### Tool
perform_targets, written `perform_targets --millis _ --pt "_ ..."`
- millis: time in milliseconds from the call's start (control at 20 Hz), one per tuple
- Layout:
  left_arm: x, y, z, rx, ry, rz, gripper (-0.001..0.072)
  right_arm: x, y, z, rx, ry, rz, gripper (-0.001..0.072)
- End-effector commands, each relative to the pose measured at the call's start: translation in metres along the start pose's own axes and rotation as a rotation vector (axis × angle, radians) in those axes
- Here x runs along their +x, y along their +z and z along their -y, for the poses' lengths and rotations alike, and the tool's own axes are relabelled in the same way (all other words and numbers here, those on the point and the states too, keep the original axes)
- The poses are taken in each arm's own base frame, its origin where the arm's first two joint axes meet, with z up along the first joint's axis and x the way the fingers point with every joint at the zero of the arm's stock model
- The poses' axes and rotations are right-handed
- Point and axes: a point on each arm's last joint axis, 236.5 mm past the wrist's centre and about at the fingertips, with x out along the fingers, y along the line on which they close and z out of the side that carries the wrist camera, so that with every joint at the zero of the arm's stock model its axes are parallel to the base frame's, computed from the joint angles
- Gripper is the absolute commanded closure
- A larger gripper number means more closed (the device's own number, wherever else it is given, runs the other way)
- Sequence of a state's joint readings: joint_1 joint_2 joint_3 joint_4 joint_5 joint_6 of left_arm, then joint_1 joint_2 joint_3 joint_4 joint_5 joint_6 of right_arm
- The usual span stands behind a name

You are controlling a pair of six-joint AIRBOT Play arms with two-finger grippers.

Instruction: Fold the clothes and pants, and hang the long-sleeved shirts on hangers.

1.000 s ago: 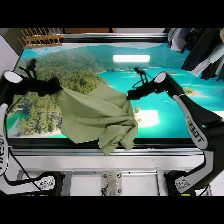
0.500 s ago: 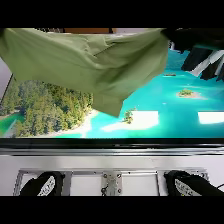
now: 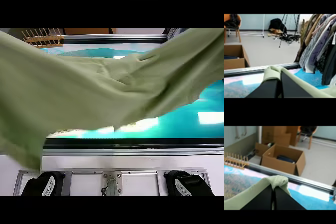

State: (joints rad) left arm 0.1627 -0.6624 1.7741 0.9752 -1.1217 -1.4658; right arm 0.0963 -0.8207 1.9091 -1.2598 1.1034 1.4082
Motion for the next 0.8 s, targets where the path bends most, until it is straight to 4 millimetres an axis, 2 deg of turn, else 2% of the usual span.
perform_targets --millis 0,50,200,300,400,500,600,650,700,750 --pt "0.010 -0.041 -0.011 -0.080 0.021 -0.173 0.0701 -0.007 -0.001 0.013 0.064 -0.063 -0.005 0.0702" --pt "0.021 -0.072 -0.027 -0.123 0.055 -0.309 0.0701 0.006 -0.014 0.016 0.084 -0.062 -0.054 0.0702" --pt "0.050 -0.166 -0.083 -0.215 0.159 -0.667 0.0701 0.068 -0.085 0.029 0.129 -0.048 -0.301 0.0702" --pt "0.085 -0.235 -0.119 -0.314 0.191 -0.821 0.0701 0.126 -0.150 0.044 0.161 -0.045 -0.482 0.0702" --pt "0.128 -0.296 -0.155 -0.377 0.220 -0.869 0.0701 0.182 -0.211 0.064 0.161 -0.059 -0.591 0.0701" --pt "0.181 -0.337 -0.192 -0.396 0.254 -0.810 0.0701 0.239 -0.267 0.085 0.167 -0.076 -0.628 0.0700" --pt "0.235 -0.357 -0.219 -0.325 0.251 -0.729 0.0701 0.283 -0.313 0.106 0.193 -0.107 -0.621 0.0696" --pt "0.256 -0.364 -0.228 -0.315 0.251 -0.711 0.0642 0.297 -0.332 0.113 0.204 -0.117 -0.620 0.0663" --pt "0.271 -0.367 -0.232 -0.312 0.246 -0.706 0.0313 0.306 -0.346 0.120 0.231 -0.133 -0.620 0.0438" --pt "0.284 -0.369 -0.236 -0.317 0.243 -0.704 -0.0013 0.309 -0.354 0.126 0.253 -0.149 -0.621 0.0124"
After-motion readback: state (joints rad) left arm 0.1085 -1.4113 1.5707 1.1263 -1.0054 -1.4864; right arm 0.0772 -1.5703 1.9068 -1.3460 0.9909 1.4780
